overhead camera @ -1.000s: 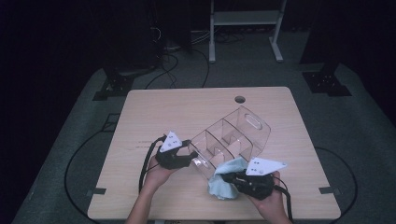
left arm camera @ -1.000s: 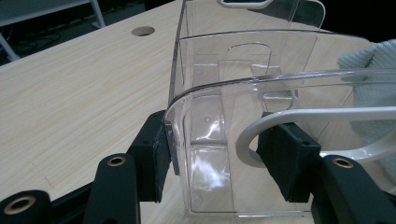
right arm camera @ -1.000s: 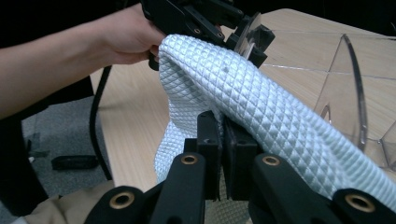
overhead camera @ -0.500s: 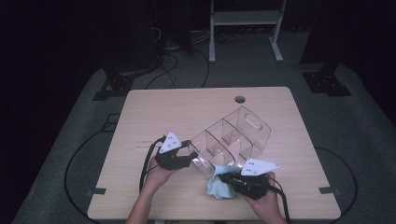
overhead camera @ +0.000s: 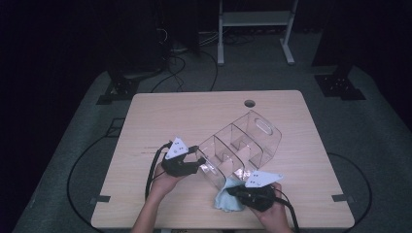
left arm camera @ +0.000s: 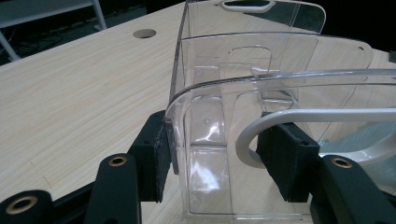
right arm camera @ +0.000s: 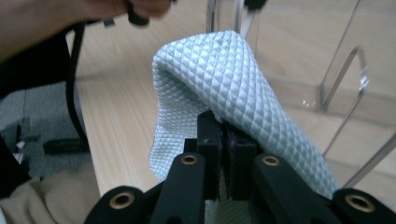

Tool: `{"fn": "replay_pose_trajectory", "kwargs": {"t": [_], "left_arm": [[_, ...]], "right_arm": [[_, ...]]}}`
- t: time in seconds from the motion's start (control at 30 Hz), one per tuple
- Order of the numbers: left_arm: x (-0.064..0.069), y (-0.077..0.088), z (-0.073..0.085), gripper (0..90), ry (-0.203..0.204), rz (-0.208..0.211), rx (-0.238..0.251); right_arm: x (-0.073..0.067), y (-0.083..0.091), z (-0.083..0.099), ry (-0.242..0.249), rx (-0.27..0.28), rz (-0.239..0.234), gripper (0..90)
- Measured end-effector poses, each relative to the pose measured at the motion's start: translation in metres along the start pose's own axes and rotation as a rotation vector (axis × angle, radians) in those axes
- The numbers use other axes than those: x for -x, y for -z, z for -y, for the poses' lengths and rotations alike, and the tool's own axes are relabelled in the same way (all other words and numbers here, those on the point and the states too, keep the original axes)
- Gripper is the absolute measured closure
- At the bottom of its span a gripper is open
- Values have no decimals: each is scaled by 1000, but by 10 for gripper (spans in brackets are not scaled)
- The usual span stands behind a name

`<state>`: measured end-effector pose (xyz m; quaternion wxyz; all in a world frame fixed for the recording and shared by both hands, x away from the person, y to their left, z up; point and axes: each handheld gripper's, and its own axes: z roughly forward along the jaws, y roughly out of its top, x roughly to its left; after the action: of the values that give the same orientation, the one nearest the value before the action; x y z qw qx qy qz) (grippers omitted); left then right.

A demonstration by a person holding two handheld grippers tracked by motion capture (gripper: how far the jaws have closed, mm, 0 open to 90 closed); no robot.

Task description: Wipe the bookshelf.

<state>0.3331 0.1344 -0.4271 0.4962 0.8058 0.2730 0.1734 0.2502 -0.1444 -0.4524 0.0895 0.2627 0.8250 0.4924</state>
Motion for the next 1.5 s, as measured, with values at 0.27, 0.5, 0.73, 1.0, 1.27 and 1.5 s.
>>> {"fn": "replay_pose_trajectory", "kwargs": {"t": [0.27, 0.5, 0.73, 1.0, 1.27, 1.5], "left_arm": [[1, 0, 0, 457, -5, -5, 0], [0, 0, 0, 457, -3, -3, 5], [1, 0, 1, 458, -1, -4, 5], [0, 0, 1, 458, -7, -3, 4], [0, 0, 1, 459, 1, -5, 8], [1, 0, 1, 459, -4, -6, 4]], "right_arm": [[1, -9, 10, -9, -39, -4, 859], [3, -13, 15, -28, -54, -11, 860], [-1, 6, -5, -6, 41, 0, 860], [4, -16, 18, -47, -54, -26, 860], [-1, 5, -4, -13, 41, -5, 860], [-3, 15, -15, 2, 86, -1, 860]]}}
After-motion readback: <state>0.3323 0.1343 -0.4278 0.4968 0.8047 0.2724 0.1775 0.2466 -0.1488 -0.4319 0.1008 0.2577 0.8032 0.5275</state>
